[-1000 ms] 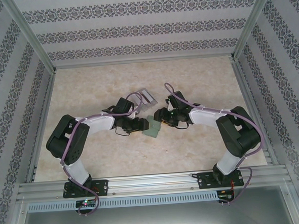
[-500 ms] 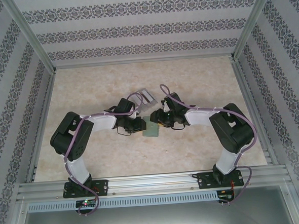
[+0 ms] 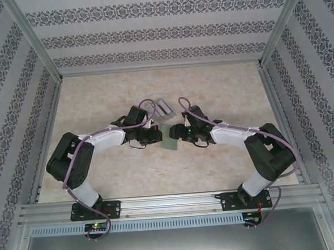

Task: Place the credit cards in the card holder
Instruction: Pick up the card holder from the center of the table, then open the button on the card holder.

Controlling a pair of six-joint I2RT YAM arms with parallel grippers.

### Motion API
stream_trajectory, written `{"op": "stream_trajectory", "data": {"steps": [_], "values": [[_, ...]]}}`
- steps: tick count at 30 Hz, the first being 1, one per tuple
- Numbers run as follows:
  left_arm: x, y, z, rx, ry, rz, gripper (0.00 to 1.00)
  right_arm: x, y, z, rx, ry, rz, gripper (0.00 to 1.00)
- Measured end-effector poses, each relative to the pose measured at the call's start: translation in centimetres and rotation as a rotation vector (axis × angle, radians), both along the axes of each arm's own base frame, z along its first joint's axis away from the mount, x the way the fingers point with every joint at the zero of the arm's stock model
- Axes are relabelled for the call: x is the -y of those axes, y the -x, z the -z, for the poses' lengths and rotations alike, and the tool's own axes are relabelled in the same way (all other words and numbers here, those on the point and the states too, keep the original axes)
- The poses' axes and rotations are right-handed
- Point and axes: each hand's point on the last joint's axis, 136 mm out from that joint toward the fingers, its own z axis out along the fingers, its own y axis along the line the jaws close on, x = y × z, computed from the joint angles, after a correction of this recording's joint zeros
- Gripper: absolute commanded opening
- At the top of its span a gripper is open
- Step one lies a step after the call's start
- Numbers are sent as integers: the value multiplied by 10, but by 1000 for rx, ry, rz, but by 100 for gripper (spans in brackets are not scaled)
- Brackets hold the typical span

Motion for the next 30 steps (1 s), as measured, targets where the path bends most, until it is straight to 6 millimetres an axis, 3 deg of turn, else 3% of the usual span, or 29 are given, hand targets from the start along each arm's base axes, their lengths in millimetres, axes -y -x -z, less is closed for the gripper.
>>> {"op": "stream_trajectory", "data": {"steps": [6, 12, 21, 27, 28, 29, 30], "values": [[2, 1, -4, -30, 19, -21, 0, -15, 13, -8, 37, 5, -60, 60], [4, 2, -6, -58, 36, -35, 0, -21, 17, 8, 22, 60, -76, 31], [2, 5, -8, -60, 40, -46, 0, -7, 10, 10, 52, 143, -20, 0], [1, 7, -8, -60, 40, -46, 0, 14, 6, 6, 69, 156, 28, 0], [0, 8, -7, -62, 37, -47, 3, 18, 9, 8, 67, 158, 33, 0], [-1, 8, -5, -65, 34, -48, 15, 22, 12, 10, 64, 161, 35, 0], [-1, 9, -4, -67, 31, -47, 33, 26, 15, 12, 60, 165, 35, 0]]}}
